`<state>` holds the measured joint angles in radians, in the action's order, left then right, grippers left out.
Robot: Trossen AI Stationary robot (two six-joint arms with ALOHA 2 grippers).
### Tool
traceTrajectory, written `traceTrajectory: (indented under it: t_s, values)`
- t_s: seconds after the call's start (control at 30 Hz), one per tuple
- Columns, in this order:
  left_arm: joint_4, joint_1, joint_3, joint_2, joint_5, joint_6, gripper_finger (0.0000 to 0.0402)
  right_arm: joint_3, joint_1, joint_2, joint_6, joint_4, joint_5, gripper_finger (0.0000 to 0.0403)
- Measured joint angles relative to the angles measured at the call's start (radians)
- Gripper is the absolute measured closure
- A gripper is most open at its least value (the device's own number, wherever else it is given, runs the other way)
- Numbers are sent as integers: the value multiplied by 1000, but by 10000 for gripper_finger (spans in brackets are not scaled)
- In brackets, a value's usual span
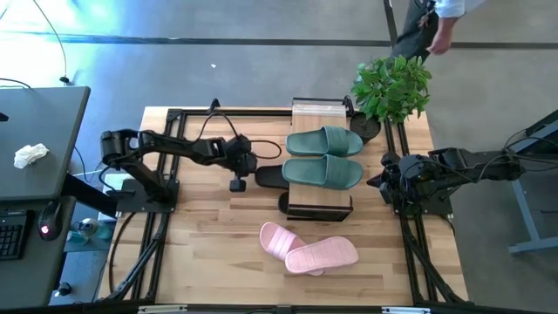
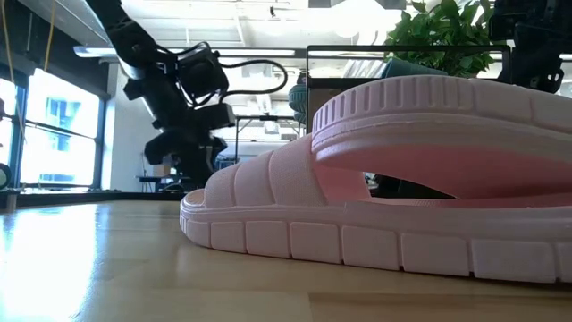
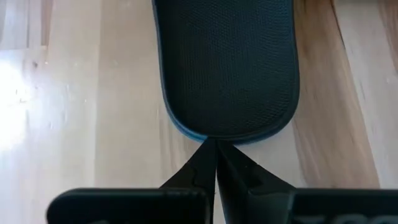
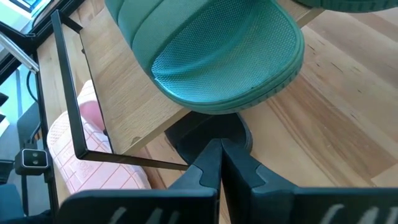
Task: Pick and place slides into the shelf
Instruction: Put the black slipper under the shelf
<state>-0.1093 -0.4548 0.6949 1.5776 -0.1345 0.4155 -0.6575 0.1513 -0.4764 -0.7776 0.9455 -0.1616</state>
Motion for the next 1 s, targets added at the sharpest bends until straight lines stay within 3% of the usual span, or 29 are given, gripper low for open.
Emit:
traceTrajectory:
  t_s: [0.43, 1.0]
  values:
    - [195, -1, 0, 26, 6, -88, 401, 0, 0, 0, 0, 0, -1, 402]
    - [238, 42, 2, 99, -4, -133, 401, 0, 0, 0, -5, 0, -39, 402]
